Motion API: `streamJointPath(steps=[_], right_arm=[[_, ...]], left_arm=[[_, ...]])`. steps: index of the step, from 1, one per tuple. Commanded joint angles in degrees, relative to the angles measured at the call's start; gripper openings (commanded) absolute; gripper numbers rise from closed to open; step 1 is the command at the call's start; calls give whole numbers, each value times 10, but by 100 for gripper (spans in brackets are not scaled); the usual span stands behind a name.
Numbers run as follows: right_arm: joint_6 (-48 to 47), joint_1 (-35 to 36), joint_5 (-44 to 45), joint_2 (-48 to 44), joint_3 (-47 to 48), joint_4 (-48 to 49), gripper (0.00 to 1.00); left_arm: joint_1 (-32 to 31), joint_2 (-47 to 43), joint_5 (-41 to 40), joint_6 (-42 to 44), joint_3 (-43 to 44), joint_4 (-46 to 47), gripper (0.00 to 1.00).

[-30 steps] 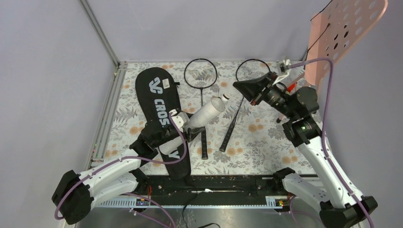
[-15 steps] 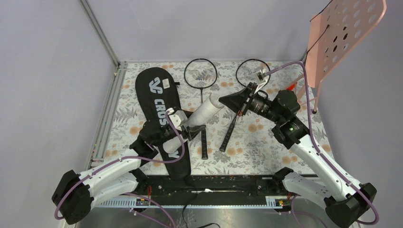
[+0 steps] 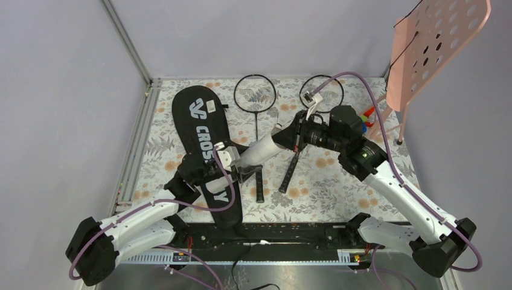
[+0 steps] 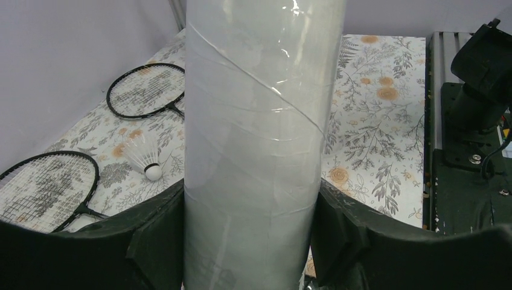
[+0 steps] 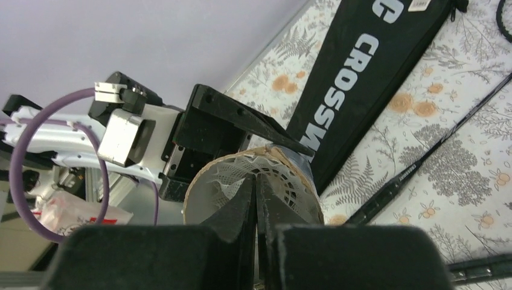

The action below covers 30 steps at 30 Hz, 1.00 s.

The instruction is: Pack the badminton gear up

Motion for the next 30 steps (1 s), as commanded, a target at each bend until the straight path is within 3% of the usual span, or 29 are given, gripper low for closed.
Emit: streamJointPath(steps=[1, 9, 14, 16, 19, 25, 30], right_arm=[[-48, 20, 17, 16, 66, -99, 2], [-102, 21, 104, -34, 138, -184, 43], [-124, 20, 114, -60, 168, -196, 58], [-136, 20, 123, -65, 178, -202, 70], [-143, 20, 184, -70, 180, -203, 97], [-148, 16, 297, 2, 192, -189, 100], [-146, -33, 251, 137, 239, -176, 100]], left_arm=[[-2, -19, 25, 19, 17, 48, 62], [-2, -41, -6, 17, 2, 34, 62], [-2, -55, -27, 18, -9, 33, 61], [-2, -62, -38, 17, -11, 24, 62], [-1, -79, -65, 11, -22, 26, 62], [-1, -114, -166, -4, -43, 60, 61], [-1, -132, -236, -9, -54, 69, 62]])
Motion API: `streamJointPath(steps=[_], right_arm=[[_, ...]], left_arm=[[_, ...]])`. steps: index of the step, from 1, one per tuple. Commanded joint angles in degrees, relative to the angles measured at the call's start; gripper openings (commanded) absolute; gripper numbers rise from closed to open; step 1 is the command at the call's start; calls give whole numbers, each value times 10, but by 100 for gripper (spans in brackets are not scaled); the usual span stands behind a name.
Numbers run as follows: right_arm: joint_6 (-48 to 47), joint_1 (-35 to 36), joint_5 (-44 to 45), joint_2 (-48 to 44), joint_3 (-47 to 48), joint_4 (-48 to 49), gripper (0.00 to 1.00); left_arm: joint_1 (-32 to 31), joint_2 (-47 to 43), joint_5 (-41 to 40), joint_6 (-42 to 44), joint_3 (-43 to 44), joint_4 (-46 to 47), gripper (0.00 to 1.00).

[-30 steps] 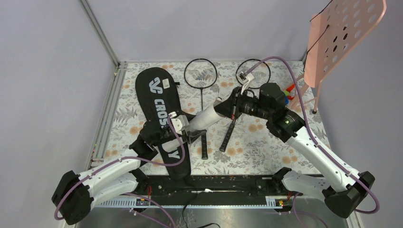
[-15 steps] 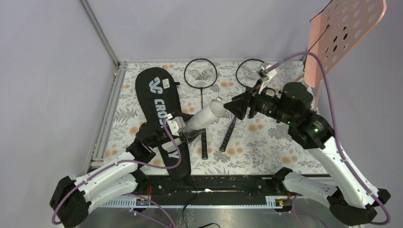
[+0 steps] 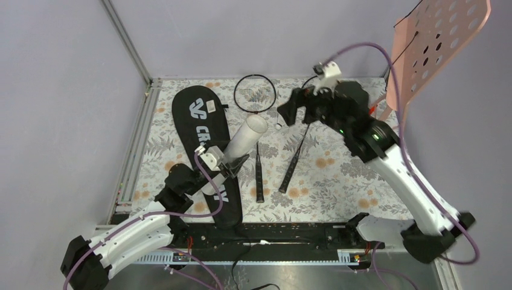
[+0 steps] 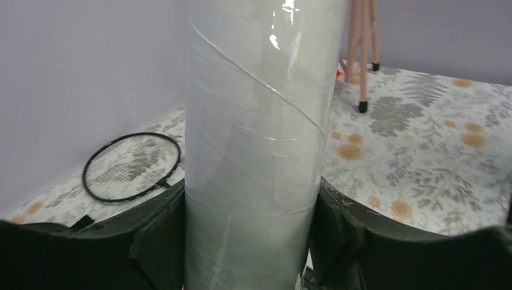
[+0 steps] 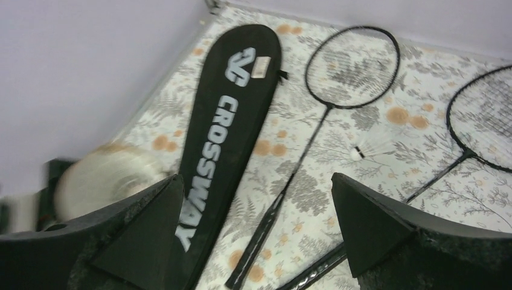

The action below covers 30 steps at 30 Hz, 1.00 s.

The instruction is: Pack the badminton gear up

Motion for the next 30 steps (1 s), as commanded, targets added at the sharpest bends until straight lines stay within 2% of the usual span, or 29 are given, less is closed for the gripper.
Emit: streamJointPath(steps=[1, 6, 10, 15, 24, 30], right_arm=[[-1, -61, -24, 129, 38, 26, 100], [-22, -140, -147, 298, 91, 58, 100], [-40, -175, -165, 457, 180, 31, 98], [-57, -198, -198, 604, 309, -16, 97], [-6, -227, -289, 760, 452, -68, 88], [-2, -228, -304, 775, 465, -84, 81]], left_arm=[[0, -25, -88, -10, -4, 64, 62], [0, -39, -93, -5, -7, 45, 62], [-1, -41, -79, 4, -6, 36, 62], [-1, -30, -76, 16, -11, 38, 62], [-1, 4, -101, 26, -6, 38, 62], [-1, 11, -105, 24, 3, 22, 62]])
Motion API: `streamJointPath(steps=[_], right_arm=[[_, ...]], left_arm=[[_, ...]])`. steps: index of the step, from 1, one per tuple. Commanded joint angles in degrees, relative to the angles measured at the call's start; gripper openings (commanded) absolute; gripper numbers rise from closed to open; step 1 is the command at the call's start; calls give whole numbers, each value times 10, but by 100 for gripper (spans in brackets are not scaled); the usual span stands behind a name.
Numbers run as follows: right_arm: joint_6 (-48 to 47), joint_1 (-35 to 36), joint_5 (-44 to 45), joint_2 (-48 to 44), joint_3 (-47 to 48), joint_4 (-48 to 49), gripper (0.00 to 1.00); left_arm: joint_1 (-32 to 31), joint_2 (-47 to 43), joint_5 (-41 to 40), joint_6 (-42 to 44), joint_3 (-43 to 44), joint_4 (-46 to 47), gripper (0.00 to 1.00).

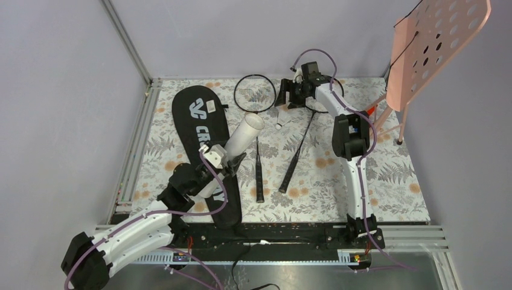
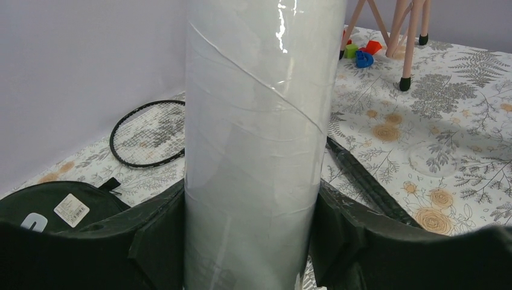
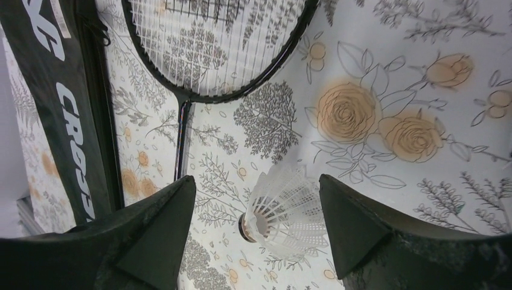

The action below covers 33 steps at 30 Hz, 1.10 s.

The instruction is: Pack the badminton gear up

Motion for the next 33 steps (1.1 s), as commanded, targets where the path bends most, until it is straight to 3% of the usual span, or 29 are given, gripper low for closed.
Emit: streamJointPath(steps=[1, 8, 12, 21, 25, 33], right_arm=[[7, 3, -41, -6, 20, -27, 80], [9, 3, -54, -31, -34, -21, 60], [23, 3, -65, -49, -66, 2, 55], [48, 3, -69, -142, -180, 83, 12], [57, 4, -72, -238, -265, 129, 0], [76, 14, -84, -565, -568, 294, 0]], left_arm=[[0, -1, -20, 6, 19, 28, 62], [-1, -1, -54, 10, 15, 33, 62], [0, -3, -59, 8, 18, 29, 62], [-1, -10, -46, 3, 18, 25, 62], [-1, -10, -26, 2, 25, 13, 62], [0, 15, 18, -4, 38, 2, 62]])
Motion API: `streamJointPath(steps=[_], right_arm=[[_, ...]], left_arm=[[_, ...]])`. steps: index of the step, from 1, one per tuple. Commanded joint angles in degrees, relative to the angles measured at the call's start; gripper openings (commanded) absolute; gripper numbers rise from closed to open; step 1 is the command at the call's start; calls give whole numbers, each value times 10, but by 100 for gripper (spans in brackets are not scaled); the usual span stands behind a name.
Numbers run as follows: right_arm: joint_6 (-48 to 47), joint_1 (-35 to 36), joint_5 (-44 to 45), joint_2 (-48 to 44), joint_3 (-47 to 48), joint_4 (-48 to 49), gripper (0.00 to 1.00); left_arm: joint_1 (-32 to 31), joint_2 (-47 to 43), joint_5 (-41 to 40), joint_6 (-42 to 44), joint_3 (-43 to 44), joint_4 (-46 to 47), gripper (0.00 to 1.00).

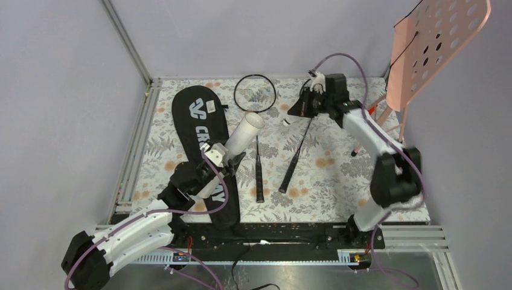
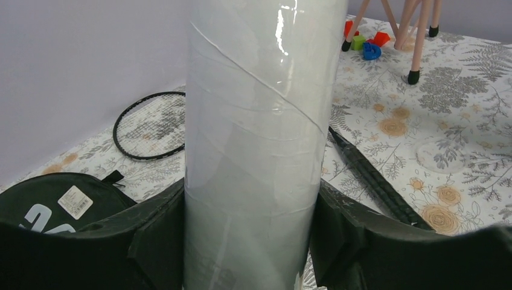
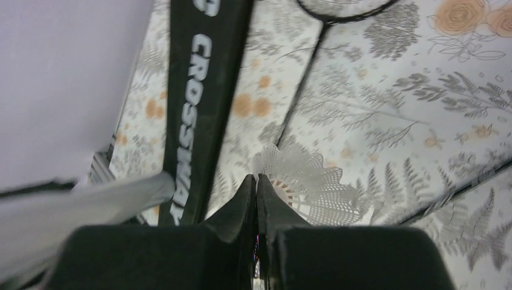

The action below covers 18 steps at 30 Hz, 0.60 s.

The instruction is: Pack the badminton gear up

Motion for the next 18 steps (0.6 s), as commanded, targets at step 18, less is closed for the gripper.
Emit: streamJointPath(steps=[18], right_arm=[[28, 133, -19, -482, -199, 50, 2]], left_arm=[[0, 87, 252, 36, 84, -27, 63]])
